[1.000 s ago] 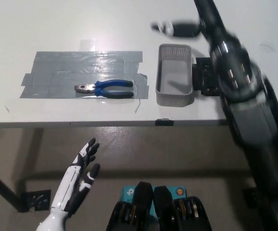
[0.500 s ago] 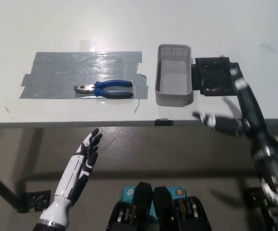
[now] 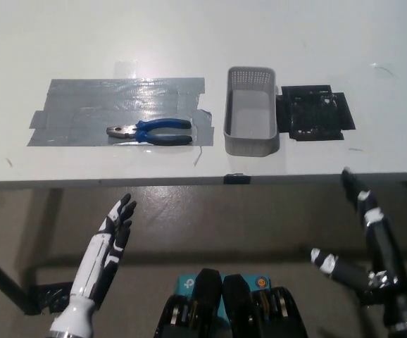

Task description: The robot picks the blue plier placed on top of the container and places it on the grey area of the table

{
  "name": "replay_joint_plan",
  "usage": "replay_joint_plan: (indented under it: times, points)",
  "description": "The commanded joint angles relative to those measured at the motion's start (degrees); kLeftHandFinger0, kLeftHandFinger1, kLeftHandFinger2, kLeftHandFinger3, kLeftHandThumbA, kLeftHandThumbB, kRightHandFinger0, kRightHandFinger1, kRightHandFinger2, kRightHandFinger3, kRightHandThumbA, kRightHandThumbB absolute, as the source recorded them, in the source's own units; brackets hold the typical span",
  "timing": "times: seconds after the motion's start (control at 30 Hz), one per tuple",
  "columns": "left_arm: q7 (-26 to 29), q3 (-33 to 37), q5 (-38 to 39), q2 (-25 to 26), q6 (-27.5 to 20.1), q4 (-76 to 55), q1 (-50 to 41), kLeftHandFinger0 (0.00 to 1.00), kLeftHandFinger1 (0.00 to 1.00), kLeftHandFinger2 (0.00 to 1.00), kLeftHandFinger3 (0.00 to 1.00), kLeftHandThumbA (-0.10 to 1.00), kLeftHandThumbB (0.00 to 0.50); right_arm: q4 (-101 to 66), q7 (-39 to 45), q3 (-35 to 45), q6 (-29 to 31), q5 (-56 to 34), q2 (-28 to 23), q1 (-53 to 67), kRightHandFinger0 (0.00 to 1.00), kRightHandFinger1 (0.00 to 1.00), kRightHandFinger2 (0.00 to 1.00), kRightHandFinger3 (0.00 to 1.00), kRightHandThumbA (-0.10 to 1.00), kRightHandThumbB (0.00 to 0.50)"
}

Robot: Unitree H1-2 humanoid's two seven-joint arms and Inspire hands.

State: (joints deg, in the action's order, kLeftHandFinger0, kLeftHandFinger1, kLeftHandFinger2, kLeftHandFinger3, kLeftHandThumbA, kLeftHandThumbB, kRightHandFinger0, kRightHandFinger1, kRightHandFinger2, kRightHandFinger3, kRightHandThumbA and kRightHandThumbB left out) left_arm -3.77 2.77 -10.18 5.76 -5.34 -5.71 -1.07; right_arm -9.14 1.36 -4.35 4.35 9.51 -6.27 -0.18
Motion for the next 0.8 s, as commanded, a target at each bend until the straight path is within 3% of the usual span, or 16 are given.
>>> replay_joint_plan:
  times: [0.0,0.13,0.77]
  points:
    - [2.77,-1.89,1.62,-1.21,-3.09,-2.61,-0.80,1.00,1.00,1.00,1.00,1.00,0.000,2.79,-2.38,-0.33,11.84,1.80,0.21,0.04,1.00,1.00,1.00,1.00,0.88,0.196]
    - [2.87,-2.18,1.13,-1.50,-3.64,-2.47,-1.14,1.00,1.00,1.00,1.00,1.00,0.001,3.81,-2.13,-0.35,12.99,1.81,0.05,0.36,1.00,1.00,1.00,1.00,0.85,0.176]
    - [3.12,-3.07,0.69,-1.60,-4.02,-2.70,-1.74,1.00,1.00,1.00,1.00,0.99,0.010,4.47,-2.60,-0.76,14.86,5.52,0.39,0.52,1.00,1.00,1.00,1.00,0.73,0.183]
